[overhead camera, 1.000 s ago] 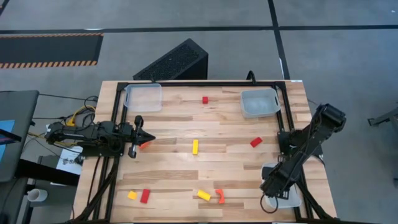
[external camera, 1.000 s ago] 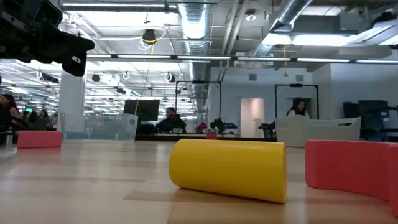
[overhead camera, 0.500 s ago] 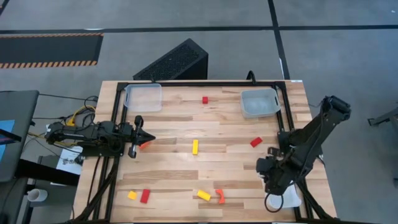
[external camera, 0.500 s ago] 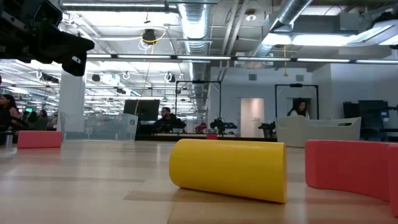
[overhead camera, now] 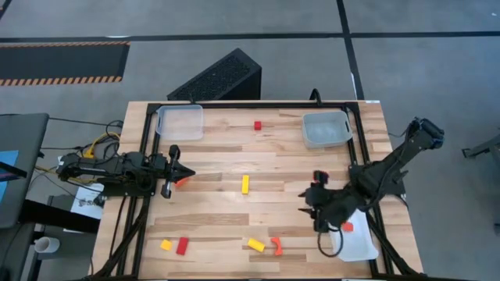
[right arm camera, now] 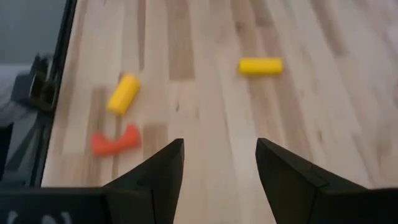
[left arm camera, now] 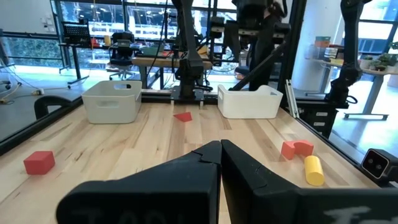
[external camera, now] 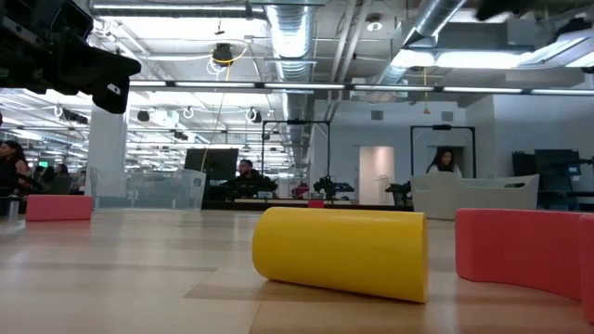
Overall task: Sort & place blocks by color
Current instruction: Put the bottom left red block into the transparent bin
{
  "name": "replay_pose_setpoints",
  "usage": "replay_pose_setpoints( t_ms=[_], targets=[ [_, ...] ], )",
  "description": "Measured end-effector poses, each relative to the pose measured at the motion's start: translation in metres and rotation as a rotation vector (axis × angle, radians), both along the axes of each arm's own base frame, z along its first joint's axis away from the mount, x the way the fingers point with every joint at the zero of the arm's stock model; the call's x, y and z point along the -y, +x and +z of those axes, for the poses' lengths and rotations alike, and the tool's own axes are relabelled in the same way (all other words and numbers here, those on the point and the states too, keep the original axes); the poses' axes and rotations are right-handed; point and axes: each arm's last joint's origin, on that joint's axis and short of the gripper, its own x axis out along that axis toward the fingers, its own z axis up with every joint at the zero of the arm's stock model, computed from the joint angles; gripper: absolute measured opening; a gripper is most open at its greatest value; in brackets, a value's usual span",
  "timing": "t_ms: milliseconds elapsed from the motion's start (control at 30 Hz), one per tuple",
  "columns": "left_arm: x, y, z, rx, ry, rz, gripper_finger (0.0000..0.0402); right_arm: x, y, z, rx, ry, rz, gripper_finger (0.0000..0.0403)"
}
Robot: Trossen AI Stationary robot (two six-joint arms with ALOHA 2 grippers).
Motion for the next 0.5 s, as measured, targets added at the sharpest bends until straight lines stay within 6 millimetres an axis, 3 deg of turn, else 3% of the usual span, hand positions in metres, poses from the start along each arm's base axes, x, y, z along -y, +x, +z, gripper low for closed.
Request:
replay_pose_setpoints(
  t_ms=[500],
  targets=[
    [0.0, 0.0, 0.0, 0.0, 0.0, 0.0, 0.0, 0.039, 0.032, 0.008, 0.085, -0.094, -0.021, 0.0221]
  ],
)
